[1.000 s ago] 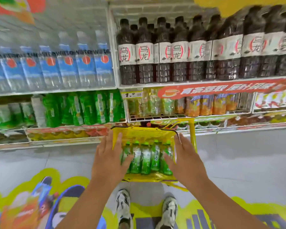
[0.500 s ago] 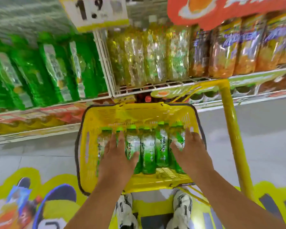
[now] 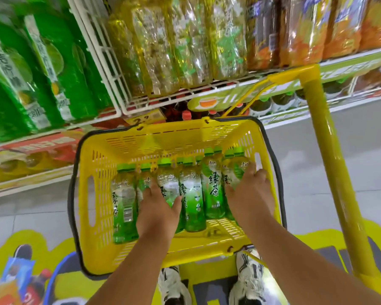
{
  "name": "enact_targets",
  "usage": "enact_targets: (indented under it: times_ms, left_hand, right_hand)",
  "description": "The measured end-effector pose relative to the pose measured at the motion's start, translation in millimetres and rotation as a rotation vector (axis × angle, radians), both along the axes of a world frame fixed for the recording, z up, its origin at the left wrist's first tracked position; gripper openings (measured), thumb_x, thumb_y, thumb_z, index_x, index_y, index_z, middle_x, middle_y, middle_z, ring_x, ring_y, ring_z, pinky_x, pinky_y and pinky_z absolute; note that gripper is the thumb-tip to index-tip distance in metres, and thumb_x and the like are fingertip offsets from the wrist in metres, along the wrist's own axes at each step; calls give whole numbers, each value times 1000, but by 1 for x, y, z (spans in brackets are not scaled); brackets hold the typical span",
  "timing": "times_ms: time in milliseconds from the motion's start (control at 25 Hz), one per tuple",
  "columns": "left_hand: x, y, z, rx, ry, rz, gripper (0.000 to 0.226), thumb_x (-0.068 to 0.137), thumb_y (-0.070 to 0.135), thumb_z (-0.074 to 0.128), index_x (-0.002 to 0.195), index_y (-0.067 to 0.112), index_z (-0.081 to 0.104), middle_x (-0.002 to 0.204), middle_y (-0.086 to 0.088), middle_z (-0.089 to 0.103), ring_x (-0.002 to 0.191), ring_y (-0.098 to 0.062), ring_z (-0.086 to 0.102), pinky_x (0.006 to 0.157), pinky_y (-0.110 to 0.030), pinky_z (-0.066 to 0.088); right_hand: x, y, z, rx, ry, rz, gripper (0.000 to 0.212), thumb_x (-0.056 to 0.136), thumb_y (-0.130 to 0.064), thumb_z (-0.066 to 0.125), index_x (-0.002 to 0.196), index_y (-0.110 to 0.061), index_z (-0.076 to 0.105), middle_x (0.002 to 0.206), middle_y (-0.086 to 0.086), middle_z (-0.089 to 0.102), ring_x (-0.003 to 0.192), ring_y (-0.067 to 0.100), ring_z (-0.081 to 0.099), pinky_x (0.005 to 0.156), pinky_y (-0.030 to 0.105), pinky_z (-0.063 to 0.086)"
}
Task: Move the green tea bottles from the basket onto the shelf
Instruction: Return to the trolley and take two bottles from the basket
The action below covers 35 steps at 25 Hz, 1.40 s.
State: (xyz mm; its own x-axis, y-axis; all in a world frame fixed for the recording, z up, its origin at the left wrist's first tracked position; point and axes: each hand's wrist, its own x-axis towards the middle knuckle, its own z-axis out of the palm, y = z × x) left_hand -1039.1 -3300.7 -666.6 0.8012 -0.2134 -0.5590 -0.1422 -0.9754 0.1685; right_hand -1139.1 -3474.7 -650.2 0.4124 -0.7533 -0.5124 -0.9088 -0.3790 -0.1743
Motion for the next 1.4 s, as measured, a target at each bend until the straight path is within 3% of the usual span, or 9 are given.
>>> enact_targets:
  times_ms: [160, 440, 600, 720, 840, 920, 1080, 1280, 1400]
  left_hand:
    - [0, -11, -17, 29, -19, 49, 91, 92, 56, 59, 155, 3, 21, 149, -19, 40, 127, -37, 53, 88, -46, 55]
    - [5, -21, -28, 32, -25, 172, 73, 81, 53, 75, 127, 1, 52, 124, -19, 55, 103, -40, 65, 76, -44, 55]
    - [7, -9, -30, -89, 0, 257, 79, 70, 67, 69, 125, 14, 50, 120, -15, 62, 89, -36, 69, 68, -41, 59]
    - [9, -10, -15, -184, 71, 305, 83, 77, 49, 79, 139, 13, 38, 135, -18, 48, 99, -41, 64, 69, -38, 54]
    - [15, -10, 0, -277, 83, 317, 85, 78, 45, 81, 144, 19, 35, 140, -17, 46, 94, -41, 66, 70, -44, 59]
    - [19, -13, 15, -343, 86, 330, 85, 80, 44, 80, 147, 22, 34, 143, -16, 50, 79, -33, 68, 60, -35, 56]
    - [18, -16, 57, -435, 74, 390, 81, 85, 39, 78, 151, 22, 34, 135, -8, 58, 52, -4, 50, 32, -15, 39]
    - [10, -11, 130, -540, 60, 395, 78, 83, 43, 79, 148, 26, 39, 125, 8, 55, 63, 5, 48, 39, -9, 38]
    - [4, 0, 184, -599, 25, 372, 79, 79, 45, 82, 146, 27, 44, 125, 12, 57, 86, -6, 54, 64, -11, 45]
  right_hand:
    - [3, 1, -13, -41, 57, 43, 94, 91, -36, 74, 156, -3, 15, 151, 14, 35, 136, 30, 44, 95, 34, 52]
    - [2, -1, -24, -43, -31, -21, 73, 87, -20, 76, 145, -6, 34, 138, 12, 46, 122, 31, 55, 82, 37, 55]
    - [-1, -4, -21, 38, -145, -76, 71, 89, -19, 71, 149, -8, 35, 138, 10, 47, 124, 31, 52, 89, 41, 52]
    - [-4, -8, -20, 112, -192, -82, 73, 88, -19, 68, 153, -14, 34, 135, 9, 48, 123, 32, 52, 92, 43, 53]
    - [-3, -11, -10, 225, -250, -131, 73, 88, -19, 69, 153, -26, 37, 124, 7, 53, 98, 25, 63, 69, 39, 59]
    - [-4, -13, -2, 271, -296, -161, 70, 88, -18, 69, 150, -33, 40, 106, 2, 62, 71, 18, 67, 45, 30, 52]
    - [-8, -14, 31, 334, -386, -233, 76, 91, -28, 72, 156, -38, 35, 91, -18, 62, 64, 6, 65, 40, 16, 46]
    - [-11, -14, 95, 358, -530, -318, 78, 87, -32, 79, 153, -41, 38, 95, -22, 61, 65, -7, 61, 45, 9, 45]
    - [-18, -14, 147, 346, -610, -291, 78, 81, -37, 83, 148, -42, 44, 105, -17, 68, 75, -3, 67, 55, 16, 53]
